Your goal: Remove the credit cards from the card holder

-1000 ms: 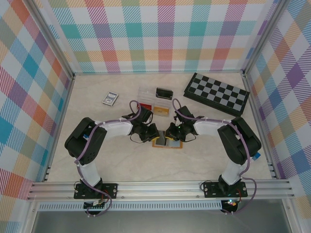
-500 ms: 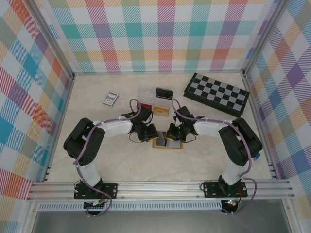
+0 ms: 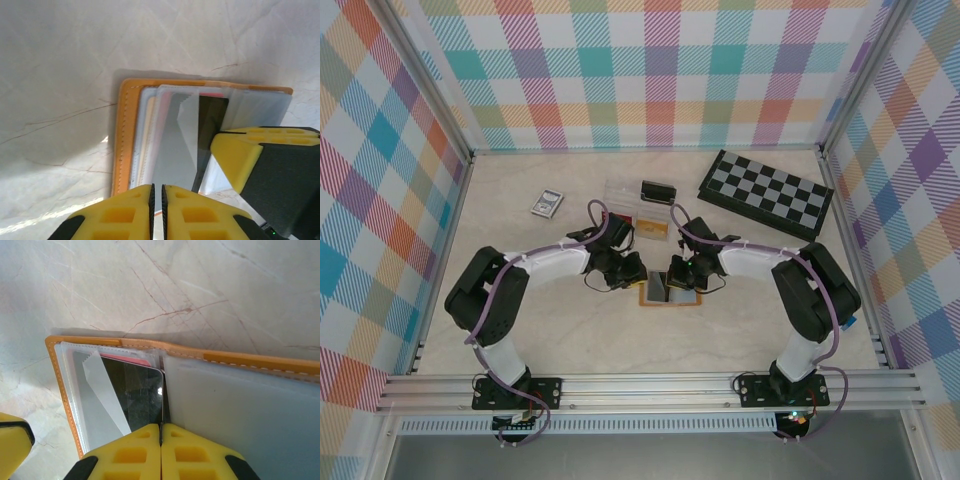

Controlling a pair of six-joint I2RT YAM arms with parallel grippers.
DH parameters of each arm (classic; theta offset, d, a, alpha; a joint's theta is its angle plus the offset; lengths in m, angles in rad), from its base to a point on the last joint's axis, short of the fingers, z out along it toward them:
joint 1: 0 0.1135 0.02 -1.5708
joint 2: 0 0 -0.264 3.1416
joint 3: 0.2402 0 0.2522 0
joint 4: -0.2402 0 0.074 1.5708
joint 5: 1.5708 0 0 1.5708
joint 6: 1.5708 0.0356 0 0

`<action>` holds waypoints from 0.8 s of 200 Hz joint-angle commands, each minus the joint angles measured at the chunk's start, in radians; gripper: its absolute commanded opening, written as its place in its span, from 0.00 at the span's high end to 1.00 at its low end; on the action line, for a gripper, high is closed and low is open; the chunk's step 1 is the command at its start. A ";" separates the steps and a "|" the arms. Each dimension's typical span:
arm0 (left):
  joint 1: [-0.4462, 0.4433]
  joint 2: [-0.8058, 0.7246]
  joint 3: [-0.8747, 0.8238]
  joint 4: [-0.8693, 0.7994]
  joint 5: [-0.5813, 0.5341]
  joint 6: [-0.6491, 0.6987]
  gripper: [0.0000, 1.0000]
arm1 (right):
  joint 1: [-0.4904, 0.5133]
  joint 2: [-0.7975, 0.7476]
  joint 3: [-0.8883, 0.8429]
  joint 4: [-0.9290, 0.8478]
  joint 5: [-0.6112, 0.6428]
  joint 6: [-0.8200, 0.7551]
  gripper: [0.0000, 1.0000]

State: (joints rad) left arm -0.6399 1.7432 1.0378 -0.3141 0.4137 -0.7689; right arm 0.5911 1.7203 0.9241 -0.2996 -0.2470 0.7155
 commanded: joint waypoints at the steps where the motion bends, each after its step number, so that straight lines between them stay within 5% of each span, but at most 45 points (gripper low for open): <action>1: -0.010 0.032 0.015 0.066 0.048 -0.010 0.87 | 0.005 -0.010 0.014 -0.065 0.027 -0.043 0.93; 160: -0.018 0.142 0.041 -0.076 -0.045 0.037 0.97 | 0.006 -0.023 0.047 -0.145 0.087 -0.096 0.92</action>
State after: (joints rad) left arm -0.6449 1.8580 1.0817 -0.2909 0.4248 -0.7582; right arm 0.5911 1.7195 0.9508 -0.3691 -0.2146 0.6521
